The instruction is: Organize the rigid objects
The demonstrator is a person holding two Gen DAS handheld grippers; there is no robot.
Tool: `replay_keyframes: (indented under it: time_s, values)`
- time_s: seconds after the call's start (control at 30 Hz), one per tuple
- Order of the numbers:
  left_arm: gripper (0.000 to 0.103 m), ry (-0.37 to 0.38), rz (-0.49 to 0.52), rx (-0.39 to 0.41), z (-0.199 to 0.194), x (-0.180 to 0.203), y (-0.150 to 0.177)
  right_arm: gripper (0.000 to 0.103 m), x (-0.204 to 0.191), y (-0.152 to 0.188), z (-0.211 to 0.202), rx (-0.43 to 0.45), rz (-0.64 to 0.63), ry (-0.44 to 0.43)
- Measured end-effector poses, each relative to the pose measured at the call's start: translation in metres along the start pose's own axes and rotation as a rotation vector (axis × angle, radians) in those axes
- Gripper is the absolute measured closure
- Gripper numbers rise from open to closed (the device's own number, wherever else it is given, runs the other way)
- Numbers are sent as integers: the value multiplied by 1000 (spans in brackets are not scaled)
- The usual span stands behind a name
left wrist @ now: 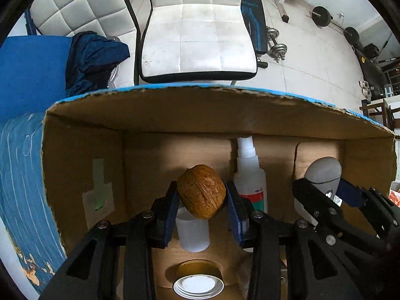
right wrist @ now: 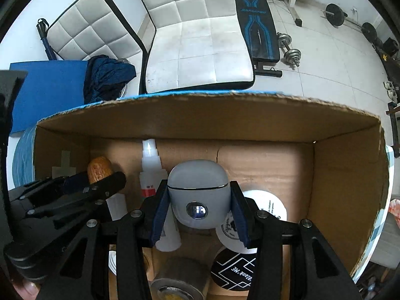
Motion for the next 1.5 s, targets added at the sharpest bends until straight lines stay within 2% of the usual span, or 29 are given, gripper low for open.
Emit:
replay_keyframes:
  time_s: [0.1, 0.3, 0.37, 0.43, 0.5, 0.57, 0.67, 0.8, 0.87, 0.93, 1.2, 1.43, 1.5]
  values:
    - [69, -12, 6, -11, 3, -1, -1, 53, 3, -3, 2, 6, 14, 2]
    - [57, -5, -16, -35, 1, -6, 0, 53, 4, -4, 3, -2, 25, 4]
    - [48, -13, -14, -20, -3, -7, 0, 52, 6, -3, 2, -4, 28, 10]
    - [37, -64, -5, 11, -8, -12, -1, 51, 6, -2, -2, 0, 36, 13]
    - [30, -77, -13, 23, -12, -16, 0, 44, 9, 0, -5, 1, 35, 34]
    - [16, -81, -19, 33, -15, -21, 0, 35, 13, 2, -9, 2, 38, 45]
    - [7, -77, -24, 47, -20, -23, 1, 28, 19, 5, -15, 0, 37, 69]
    - [5, -72, -28, 61, -27, -23, 3, 21, 23, 13, -18, -21, 29, 107]
    - [4, -68, -27, 68, -29, -23, 4, 6, 23, 18, -19, -34, 24, 122]
    - [4, -62, -28, 70, -33, -22, 8, 0, 21, 23, -22, -30, 16, 128]
    - [4, -40, -28, 122, -70, -23, 37, 0, 9, 49, -54, -5, 2, 133]
    - [4, -26, -47, 252, -133, -32, 86, 0, -7, 96, -117, 100, -12, 108]
    - [4, -33, -43, 311, -159, -33, 108, 0, -11, 117, -141, 142, -19, 102]
Point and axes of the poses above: each gripper's, at about its wrist camera, not at the fingertips, and z roughly the way its jaws point, x to its right, y to its underside, the point moved 6 cm from there along z, roughly the way its jaws point, and after that the axes turned 10 degrees about -y, right-handed, at the moved point
